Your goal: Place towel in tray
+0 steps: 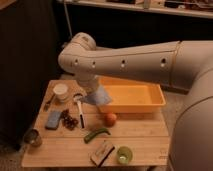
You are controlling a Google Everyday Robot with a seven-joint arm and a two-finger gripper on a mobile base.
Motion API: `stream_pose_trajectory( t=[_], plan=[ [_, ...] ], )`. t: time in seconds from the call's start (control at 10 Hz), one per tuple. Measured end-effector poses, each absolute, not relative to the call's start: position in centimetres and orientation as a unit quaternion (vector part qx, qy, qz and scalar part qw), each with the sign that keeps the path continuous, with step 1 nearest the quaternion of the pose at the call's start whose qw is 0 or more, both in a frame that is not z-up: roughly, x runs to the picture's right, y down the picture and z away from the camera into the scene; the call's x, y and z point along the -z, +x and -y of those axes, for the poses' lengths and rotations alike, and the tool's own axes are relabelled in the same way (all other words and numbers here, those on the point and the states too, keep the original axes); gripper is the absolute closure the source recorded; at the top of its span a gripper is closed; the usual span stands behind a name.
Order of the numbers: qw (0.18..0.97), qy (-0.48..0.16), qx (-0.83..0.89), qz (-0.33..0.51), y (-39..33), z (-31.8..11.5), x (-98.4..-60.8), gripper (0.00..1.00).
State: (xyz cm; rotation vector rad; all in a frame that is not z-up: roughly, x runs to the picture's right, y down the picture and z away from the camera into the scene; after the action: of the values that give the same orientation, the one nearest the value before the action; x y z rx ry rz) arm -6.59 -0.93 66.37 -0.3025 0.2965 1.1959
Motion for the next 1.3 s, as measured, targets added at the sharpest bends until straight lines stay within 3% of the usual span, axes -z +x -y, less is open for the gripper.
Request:
stream_pose_trajectory(
  t=[0.7, 1.1, 1.3],
  plan=[
    [0.803, -0.133, -0.569, -0.114, -5.2, 1.7, -67.7, 1.00],
    [0.805, -0.106, -0.582, -0.055, -1.6, 7.5, -73.9, 1.00],
    [0.792, -0.130, -0.595, -0.042, 0.1, 9.8, -77.4, 0.96]
  ],
)
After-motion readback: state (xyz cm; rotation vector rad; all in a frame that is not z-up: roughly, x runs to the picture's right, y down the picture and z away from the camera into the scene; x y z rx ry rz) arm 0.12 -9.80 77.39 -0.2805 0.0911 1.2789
